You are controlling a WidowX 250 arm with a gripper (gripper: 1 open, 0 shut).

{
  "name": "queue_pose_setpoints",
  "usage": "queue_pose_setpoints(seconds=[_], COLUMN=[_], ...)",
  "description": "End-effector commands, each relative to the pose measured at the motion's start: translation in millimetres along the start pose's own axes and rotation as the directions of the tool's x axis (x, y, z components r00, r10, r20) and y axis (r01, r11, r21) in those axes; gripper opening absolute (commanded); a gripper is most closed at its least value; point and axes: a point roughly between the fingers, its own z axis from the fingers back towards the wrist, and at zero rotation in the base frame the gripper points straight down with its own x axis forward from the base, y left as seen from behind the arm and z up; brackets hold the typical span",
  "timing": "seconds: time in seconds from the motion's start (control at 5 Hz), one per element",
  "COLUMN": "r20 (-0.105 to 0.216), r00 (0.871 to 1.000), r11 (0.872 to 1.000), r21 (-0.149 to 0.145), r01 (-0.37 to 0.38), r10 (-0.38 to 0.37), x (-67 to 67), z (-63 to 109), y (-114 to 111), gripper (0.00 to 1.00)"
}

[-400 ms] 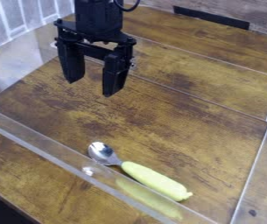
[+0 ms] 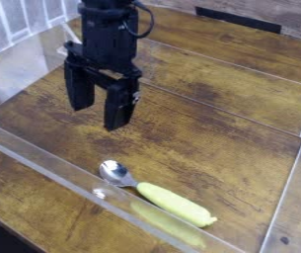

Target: Move the green spoon to the left

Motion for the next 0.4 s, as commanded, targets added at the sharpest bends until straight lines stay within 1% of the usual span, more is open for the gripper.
queue_pose_setpoints(seconds=[0.0,0.2], r20=[0.027,0.024], r00=[0.987,0.953], r11=[0.987,0.953], r21=[0.028,0.041], r01=[0.16,0.3], r10=[-0.161,-0.301], x=[3.2,2.5], z=[4.0,2.0], y=[-3.1,-2.4], gripper=[1.0,1.0])
